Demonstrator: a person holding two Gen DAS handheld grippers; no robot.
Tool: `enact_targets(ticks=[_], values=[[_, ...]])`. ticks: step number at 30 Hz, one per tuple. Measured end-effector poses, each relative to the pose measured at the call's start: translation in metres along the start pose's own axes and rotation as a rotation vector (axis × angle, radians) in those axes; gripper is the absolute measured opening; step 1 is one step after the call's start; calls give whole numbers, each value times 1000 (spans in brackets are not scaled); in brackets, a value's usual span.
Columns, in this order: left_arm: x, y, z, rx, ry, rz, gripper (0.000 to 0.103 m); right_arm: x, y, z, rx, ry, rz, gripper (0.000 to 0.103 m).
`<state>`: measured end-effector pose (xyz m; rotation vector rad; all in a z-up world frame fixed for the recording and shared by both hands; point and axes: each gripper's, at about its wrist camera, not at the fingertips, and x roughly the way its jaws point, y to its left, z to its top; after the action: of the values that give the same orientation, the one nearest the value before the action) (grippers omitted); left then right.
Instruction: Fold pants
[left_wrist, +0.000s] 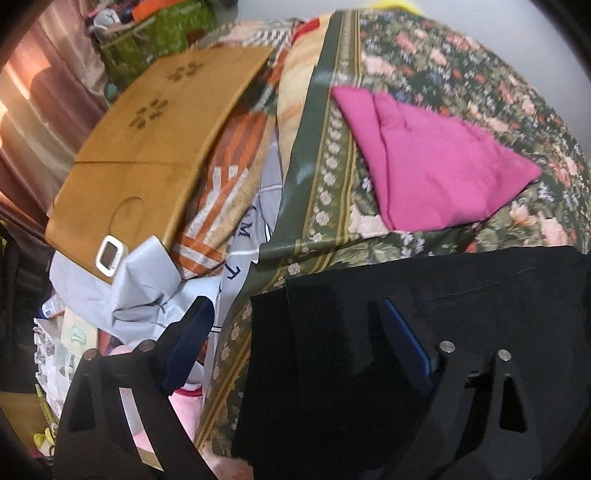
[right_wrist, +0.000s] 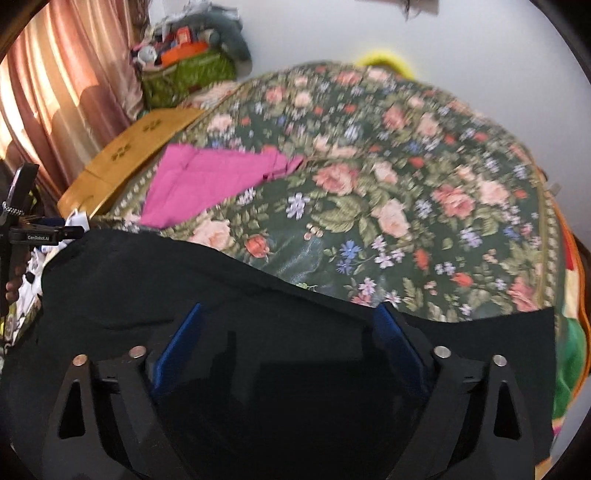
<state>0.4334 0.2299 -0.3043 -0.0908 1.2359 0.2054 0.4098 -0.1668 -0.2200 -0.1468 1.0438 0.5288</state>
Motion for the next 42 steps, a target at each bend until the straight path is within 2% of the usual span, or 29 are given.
enact_targets(ticks=[4,5,6,7,9,11,14,16,20,21,25,28,34,37,38,42], values=[[21,1,4,-13,74,-52,92,23,1,7,-53,63,6,75],[27,2,5,-23,98,-75,88,29,3,8,-75,86,12,70],[30,2,6,-33,111,-91,82,35,5,7,-96,104,3,64],[34,2,6,-43,129,-115,78,40,6,7,-111,120,-9,63],[38,-1,4,-52,150,-151,61,46,9,4,-136,127,-29,63],[36,-5,3,-46,142,-132,52,47,7,5,-123,124,-31,63],[30,-9,0,-18,122,-84,30,45,4,2,-86,118,-26,60],[25,-9,0,-15,127,-82,24,44,3,1,-63,111,-30,52],[8,-12,-1,11,100,-74,19,40,3,-2,-19,117,-5,9],[1,-13,0,16,82,-73,18,40,3,-2,-8,124,8,7],[-35,-16,7,27,-12,-48,16,33,8,0,-15,116,-25,5],[-62,-13,16,20,-77,-41,16,12,10,8,-29,53,-63,4],[-113,-13,30,13,-201,-83,16,-48,9,24,-21,-98,-118,4],[-132,-18,26,22,-241,-95,16,-73,17,21,-47,-135,-145,4],[-138,-21,22,33,-258,-78,9,-79,20,17,-57,-142,-153,4],[-156,-26,2,61,-282,-82,6,-102,33,-1,-84,-163,-151,4]])
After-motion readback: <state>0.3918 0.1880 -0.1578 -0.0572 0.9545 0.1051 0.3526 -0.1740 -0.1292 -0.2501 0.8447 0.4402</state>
